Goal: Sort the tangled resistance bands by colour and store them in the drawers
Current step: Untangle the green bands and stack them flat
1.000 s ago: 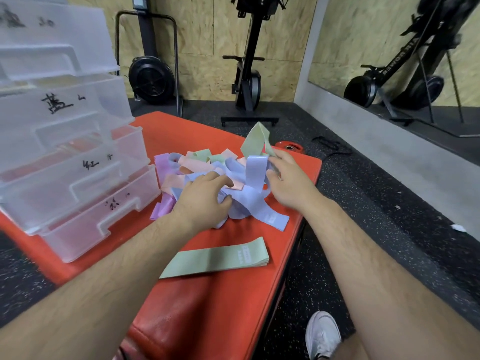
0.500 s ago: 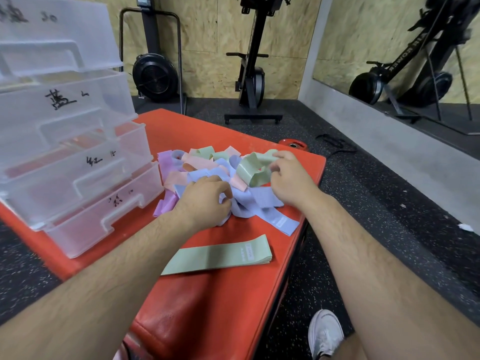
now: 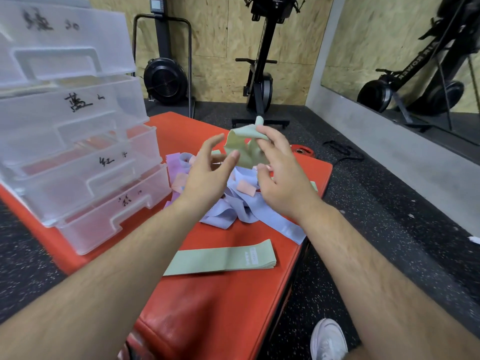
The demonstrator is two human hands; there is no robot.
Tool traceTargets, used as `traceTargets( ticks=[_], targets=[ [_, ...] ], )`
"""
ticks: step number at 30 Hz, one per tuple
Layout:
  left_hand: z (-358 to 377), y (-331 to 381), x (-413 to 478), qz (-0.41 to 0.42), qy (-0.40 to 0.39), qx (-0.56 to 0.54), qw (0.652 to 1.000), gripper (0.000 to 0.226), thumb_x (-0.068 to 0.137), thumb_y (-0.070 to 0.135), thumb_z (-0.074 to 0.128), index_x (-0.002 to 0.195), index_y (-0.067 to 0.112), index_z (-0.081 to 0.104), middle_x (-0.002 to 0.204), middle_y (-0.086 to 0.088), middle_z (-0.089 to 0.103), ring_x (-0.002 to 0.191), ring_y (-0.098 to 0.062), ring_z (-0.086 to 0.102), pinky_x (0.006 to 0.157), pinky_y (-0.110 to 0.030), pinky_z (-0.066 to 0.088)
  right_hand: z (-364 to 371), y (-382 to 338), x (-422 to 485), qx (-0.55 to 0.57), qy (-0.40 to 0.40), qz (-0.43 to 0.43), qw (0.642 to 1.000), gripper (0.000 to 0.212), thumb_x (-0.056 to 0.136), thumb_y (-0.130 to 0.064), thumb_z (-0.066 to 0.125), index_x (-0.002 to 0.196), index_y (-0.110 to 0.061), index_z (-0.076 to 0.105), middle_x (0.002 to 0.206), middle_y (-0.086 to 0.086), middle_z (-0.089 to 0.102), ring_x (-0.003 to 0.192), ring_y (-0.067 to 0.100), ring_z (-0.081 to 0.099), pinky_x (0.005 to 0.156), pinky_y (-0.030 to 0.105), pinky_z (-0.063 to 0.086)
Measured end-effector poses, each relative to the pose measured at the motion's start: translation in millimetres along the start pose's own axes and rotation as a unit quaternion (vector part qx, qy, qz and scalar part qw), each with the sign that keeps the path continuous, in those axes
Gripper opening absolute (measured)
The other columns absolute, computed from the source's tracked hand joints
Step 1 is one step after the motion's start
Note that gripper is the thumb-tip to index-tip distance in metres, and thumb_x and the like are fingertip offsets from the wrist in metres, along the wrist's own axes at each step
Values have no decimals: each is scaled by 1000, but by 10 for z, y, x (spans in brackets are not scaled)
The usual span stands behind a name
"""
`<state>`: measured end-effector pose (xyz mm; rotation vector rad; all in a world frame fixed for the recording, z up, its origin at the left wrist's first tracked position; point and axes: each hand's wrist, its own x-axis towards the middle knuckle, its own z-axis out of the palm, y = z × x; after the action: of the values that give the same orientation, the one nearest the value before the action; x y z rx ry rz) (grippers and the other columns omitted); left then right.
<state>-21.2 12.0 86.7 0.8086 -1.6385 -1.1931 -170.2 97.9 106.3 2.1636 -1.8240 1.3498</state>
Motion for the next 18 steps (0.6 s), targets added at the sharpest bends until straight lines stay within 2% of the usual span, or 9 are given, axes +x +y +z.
traceTargets(
  ticks=[3, 5, 8, 10, 12, 14, 16, 18],
  targets=[
    [-62, 19, 21, -4, 67, 27, 997, 10, 94, 25, 62, 104, 28, 64, 74, 12, 60, 63, 3, 54, 65, -16, 42, 86, -35, -52, 7, -2, -2, 1000, 48, 91, 5, 46, 138, -5, 51, 157, -6, 29, 143, 0, 29, 110, 18, 34],
    [-135, -3, 25, -19, 75, 45, 996, 9, 92, 18, 61, 96, 24, 65, 69, 13, 60, 62, -2, 53, 63, -19, 42, 164, -25, -74, 16, -14, 9, 1000, 45, 92, 5, 46, 136, 0, 53, 158, -3, 30, 145, 3, 27, 115, 18, 29],
    [-277, -49, 4, -43, 78, 51, 995, 15, 89, 7, 57, 94, 18, 64, 76, -3, 65, 65, -12, 54, 62, -26, 44, 292, 16, -79, 6, -62, 34, 997, 44, 93, 3, 44, 135, 0, 55, 160, -1, 27, 147, 6, 25, 118, 26, 30],
    [-370, -65, -21, -64, 85, 56, 993, 20, 87, 3, 56, 94, 18, 69, 83, -1, 70, 72, -12, 61, 68, -28, 50, 352, 34, -73, -14, -110, 61, 992, 45, 92, 2, 44, 134, -2, 58, 162, 0, 26, 148, 9, 24, 117, 21, 25],
    [-442, -70, -35, -85, 88, 55, 991, 29, 87, 2, 52, 96, 20, 73, 93, 8, 73, 85, -13, 66, 80, -29, 53, 395, 50, -75, -22, -166, 100, 981, 41, 91, 1, 45, 126, -7, 66, 162, -3, 25, 145, 10, 31, 109, 16, 28],
    [-498, -66, -51, -94, 79, 53, 991, 34, 88, 5, 48, 98, 24, 75, 96, 7, 73, 86, -16, 64, 79, -29, 50, 452, 50, -84, -31, -203, 136, 969, 34, 89, -5, 48, 108, -16, 74, 160, -5, 30, 139, 13, 41, 108, 27, 38],
    [-535, -78, -73, -80, 58, 77, 992, 31, 91, 10, 50, 103, 26, 75, 99, 0, 74, 85, -15, 64, 75, -25, 50, 498, 21, -65, -38, -191, 171, 966, 23, 84, -16, 50, 92, -25, 70, 144, -7, 47, 124, 17, 53, 100, 36, 46],
    [-569, -116, -89, -51, 39, 109, 992, 24, 93, 18, 57, 106, 30, 74, 100, 1, 75, 83, -27, 68, 76, -37, 55, 547, -6, -13, -15, -143, 201, 969, 17, 83, -22, 51, 97, -28, 59, 121, -8, 55, 102, 21, 59, 87, 36, 49]
  ],
)
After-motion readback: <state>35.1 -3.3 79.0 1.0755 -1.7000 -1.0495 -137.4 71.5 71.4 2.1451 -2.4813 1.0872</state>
